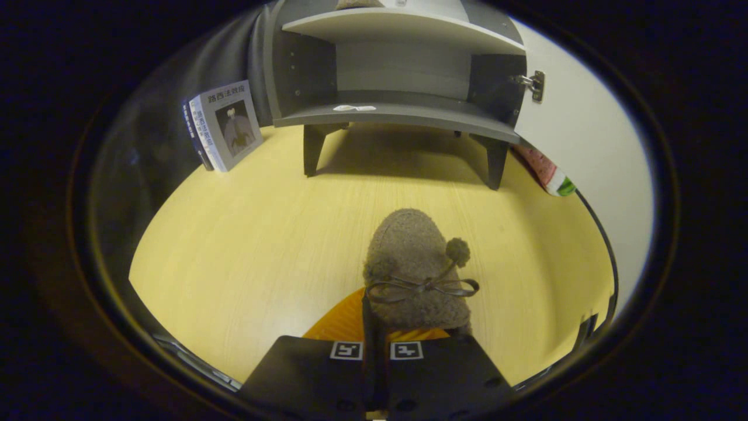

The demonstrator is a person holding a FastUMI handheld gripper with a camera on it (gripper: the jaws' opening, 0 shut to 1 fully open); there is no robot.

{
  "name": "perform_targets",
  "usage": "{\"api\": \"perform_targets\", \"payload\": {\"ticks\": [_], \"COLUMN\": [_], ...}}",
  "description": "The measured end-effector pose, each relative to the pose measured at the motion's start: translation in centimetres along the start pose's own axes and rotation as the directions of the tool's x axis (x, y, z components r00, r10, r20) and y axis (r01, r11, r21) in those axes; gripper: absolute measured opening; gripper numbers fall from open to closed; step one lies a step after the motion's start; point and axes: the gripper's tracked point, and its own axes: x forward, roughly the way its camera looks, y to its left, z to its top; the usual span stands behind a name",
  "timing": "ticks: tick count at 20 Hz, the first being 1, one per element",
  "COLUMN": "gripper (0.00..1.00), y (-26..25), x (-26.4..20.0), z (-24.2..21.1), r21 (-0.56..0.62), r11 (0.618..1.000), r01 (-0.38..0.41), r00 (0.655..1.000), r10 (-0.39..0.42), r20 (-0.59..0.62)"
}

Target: Open the shoe cabinet door, grab the shoes and put them into the shoe cabinet, then close the shoe cabinet door.

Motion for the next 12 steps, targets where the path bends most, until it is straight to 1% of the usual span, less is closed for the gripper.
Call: {"api": "perform_targets", "payload": {"ticks": [2,4,10,12], "gripper": [0.03,0.03,0.03,0.03], "y": [-0.5,-0.9,-1.9,-2.8], "x": [-0.9,-2.7,-9.8,-12.2], "z": [0.8,2.5,10.2,13.4], "r21": [0.001,0.011,0.02,0.018], "r11": [1.0,1.0,0.999,0.999], "r01": [0.002,0.0,-0.033,-0.028], "r00": [1.0,0.999,0.992,0.986], "r10": [-0.002,0.0,0.03,0.024], "r20": [0.012,0.04,0.123,0.162]}}
